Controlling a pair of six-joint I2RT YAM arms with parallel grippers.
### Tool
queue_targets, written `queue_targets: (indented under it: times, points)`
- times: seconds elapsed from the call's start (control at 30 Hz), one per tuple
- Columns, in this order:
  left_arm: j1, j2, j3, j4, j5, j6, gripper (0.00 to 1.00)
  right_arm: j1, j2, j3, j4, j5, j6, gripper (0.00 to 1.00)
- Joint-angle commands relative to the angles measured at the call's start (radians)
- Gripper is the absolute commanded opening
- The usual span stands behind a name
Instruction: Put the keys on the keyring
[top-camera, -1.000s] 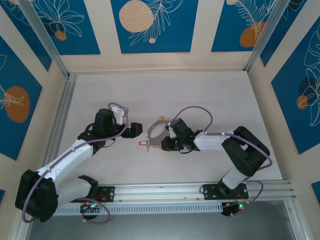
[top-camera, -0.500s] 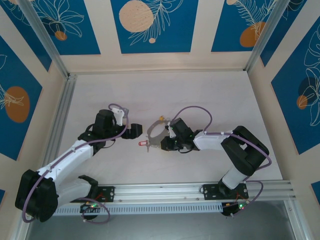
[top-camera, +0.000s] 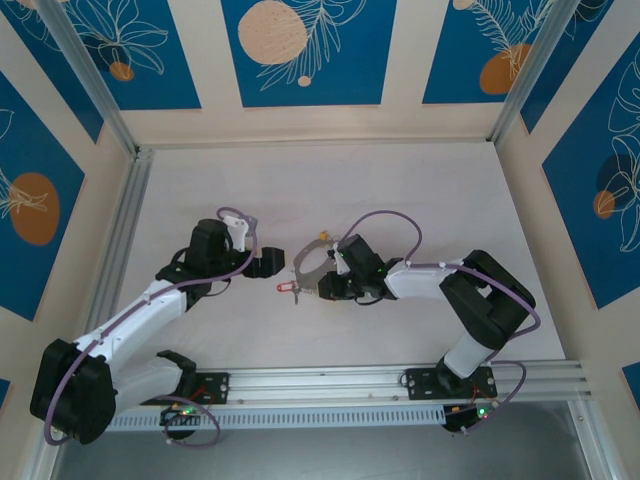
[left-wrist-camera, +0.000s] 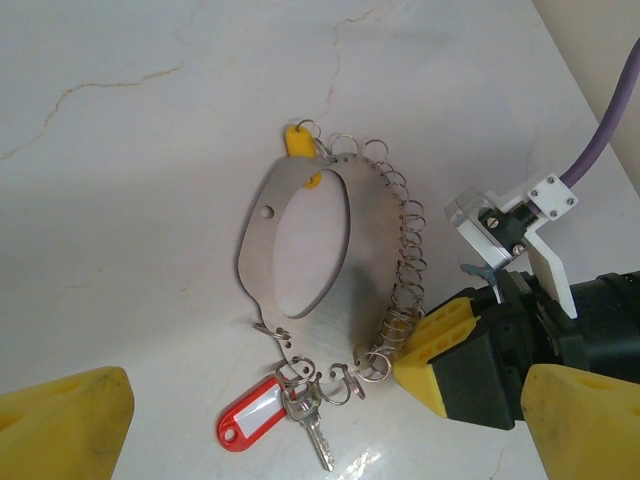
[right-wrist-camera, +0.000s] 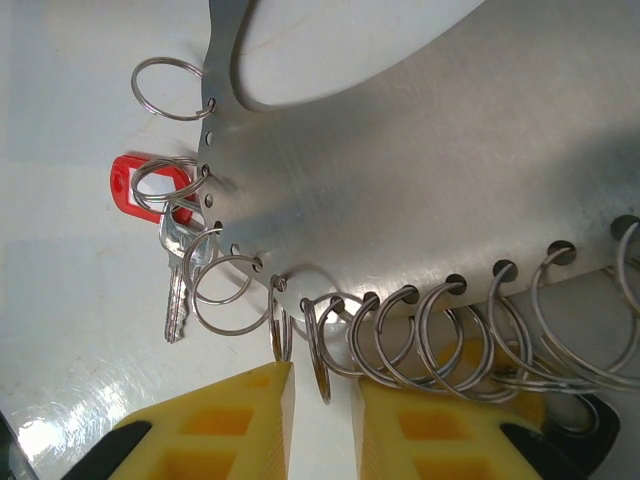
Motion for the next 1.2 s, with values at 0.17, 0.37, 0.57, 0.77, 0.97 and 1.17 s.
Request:
queue_targets:
  times: [0.17,0.37,0.57,0.77,0.97,1.17]
  points:
    - [-0.010,-0.012,-0.013,0.025,0.003,-0.008,0.98,0.007,0.039,0.052,-0.016,-0.010,-0.017,0.17]
    - [-0.011,-0.014,-0.013,0.020,0.003,-0.007,0.97,0.006,0.043,0.061,-0.020,-0.014,-0.018,0.10]
    - [-0.011,-0.015,-0.010,0.016,0.002,-0.005,0.96,0.001,0.030,0.056,-0.028,-0.014,-0.029,0.03]
    - [-0.011,-0.029,-0.005,0.001,0.002,-0.002,0.95,-0.003,-0.052,0.051,-0.077,-0.005,-0.110,0.00]
    - [-0.013,-0.059,0.009,-0.016,0.022,0.003,0.84,0.034,-0.257,0.108,-0.227,0.040,-0.330,0.00]
    - [-0.033,-0.147,0.023,0.053,0.165,0.006,0.68,0.041,-0.456,0.144,-0.245,-0.095,-0.464,0.00]
